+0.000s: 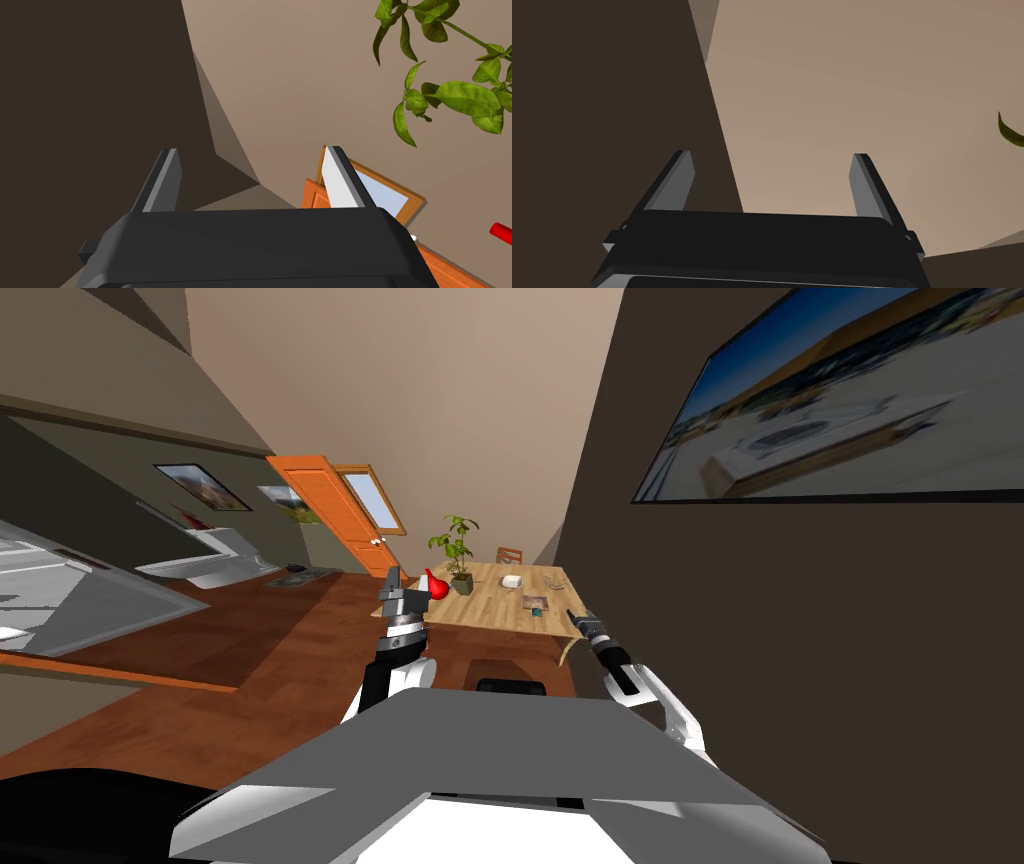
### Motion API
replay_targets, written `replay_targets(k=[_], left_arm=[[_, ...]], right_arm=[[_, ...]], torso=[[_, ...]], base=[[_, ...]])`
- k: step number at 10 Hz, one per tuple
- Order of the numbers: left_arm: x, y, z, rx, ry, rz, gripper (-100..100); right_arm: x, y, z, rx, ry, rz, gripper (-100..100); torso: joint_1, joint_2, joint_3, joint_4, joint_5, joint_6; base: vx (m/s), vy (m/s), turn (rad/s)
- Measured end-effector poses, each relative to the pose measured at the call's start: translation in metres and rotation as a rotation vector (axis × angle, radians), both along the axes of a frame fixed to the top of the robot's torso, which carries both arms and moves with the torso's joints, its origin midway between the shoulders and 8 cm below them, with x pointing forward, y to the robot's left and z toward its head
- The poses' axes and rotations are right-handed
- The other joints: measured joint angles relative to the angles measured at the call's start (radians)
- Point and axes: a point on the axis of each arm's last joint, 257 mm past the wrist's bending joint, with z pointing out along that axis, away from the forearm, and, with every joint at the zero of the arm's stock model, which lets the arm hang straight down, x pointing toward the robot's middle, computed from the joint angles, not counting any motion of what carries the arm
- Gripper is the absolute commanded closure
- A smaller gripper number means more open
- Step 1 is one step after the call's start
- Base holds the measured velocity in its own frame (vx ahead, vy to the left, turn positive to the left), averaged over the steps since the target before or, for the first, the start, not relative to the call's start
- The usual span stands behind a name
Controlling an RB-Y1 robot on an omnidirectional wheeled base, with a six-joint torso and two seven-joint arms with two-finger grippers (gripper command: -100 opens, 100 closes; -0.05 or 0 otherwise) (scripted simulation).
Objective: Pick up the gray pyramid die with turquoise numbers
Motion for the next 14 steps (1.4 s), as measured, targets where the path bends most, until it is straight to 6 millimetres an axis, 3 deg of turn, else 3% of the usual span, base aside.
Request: replay_targets(k=[9, 14], left_arm=[[0.0, 0.0, 0.0, 0.0, 0.0, 0.0, 0], [0.0, 0.0, 0.0, 0.0, 0.0, 0.0, 0]], right_arm=[[0.0, -0.084, -0.079, -0.542, 0.198, -0.024, -100], [-0.01, -0.136, -0.118, -0.813, 0.316, -0.004, -100]], torso=[[0.0, -0.002, -0.001, 0.0, 0.0, 0.0], [0.001, -0.003, -0.002, -0.001, 0.0, 0.0]], base=[[-0.005, 0.065, 0.115], [0.022, 0.081, 0.149]])
